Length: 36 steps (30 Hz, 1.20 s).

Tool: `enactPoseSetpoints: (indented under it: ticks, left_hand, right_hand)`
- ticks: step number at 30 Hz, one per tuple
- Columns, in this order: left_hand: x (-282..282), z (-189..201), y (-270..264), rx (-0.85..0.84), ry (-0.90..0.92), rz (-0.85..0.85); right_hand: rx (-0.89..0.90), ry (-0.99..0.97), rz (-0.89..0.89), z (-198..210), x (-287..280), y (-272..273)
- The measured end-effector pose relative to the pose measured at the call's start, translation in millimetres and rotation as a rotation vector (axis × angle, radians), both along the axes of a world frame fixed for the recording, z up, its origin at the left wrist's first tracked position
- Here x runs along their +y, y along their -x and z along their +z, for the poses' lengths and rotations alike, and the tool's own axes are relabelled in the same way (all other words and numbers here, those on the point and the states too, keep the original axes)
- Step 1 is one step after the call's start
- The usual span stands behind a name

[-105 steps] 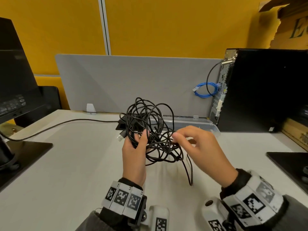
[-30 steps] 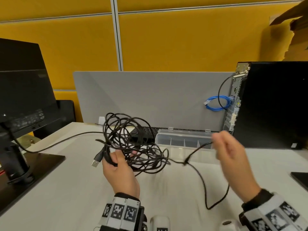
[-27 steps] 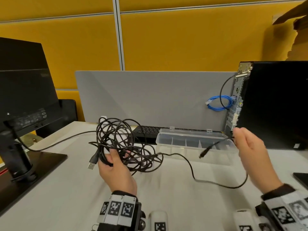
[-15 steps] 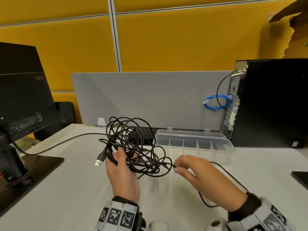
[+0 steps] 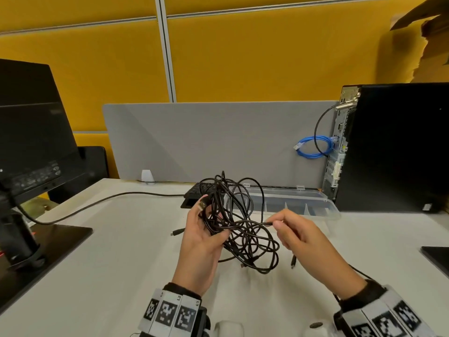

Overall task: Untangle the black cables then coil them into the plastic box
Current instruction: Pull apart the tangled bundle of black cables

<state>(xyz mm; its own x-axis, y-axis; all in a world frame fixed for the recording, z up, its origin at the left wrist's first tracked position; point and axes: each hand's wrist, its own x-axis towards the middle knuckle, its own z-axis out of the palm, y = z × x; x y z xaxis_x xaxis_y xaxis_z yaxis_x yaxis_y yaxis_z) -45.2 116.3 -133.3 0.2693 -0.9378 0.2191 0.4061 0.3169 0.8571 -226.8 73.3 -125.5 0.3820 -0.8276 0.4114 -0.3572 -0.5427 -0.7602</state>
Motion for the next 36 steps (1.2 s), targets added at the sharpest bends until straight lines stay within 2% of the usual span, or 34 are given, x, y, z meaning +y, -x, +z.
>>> enactPoseSetpoints:
  ticks: [6,11,16,23,27,29,32,34,36]
  left_hand:
    - [3,3,7,0.155,-0.024,-0.121]
    - [4,-1,5,0.058,0.008,-0.318]
    - [7,0,4,-0.392,-0.027,-0.215]
    - [9,0,-4,-0.715,0.046,-0.104]
    - [7,-1,-4,-1.001,0.206,0.160]
    - [6,-2,-3,-1.083,0.237,0.297]
    - [9,3,-1,-1.223,0.192,0.460]
    - [14,13,5,-1.455,0.195,0.542]
    - [15,26,14,-1.705,0.287,0.574]
  right_hand:
    - [-0.013,-0.061,0.089,7,16,-3]
    - [0.079,-0.016,-0.018,2,10,0]
    - [0.162,-0.118,-0.023,-2,0,9]
    - [0.083,-0.337,0.010,-6,3,8]
    - [0.017,-0.428,0.078,-4,4,7]
    - [-0.001,-0.445,0.065,0,6,8]
    - [-0.042,-0.310,0.041,7,8,10]
    - [-0.102,-0.063,0.002,14,16,9]
    - [-0.088,0.179,0.027,19,23,7]
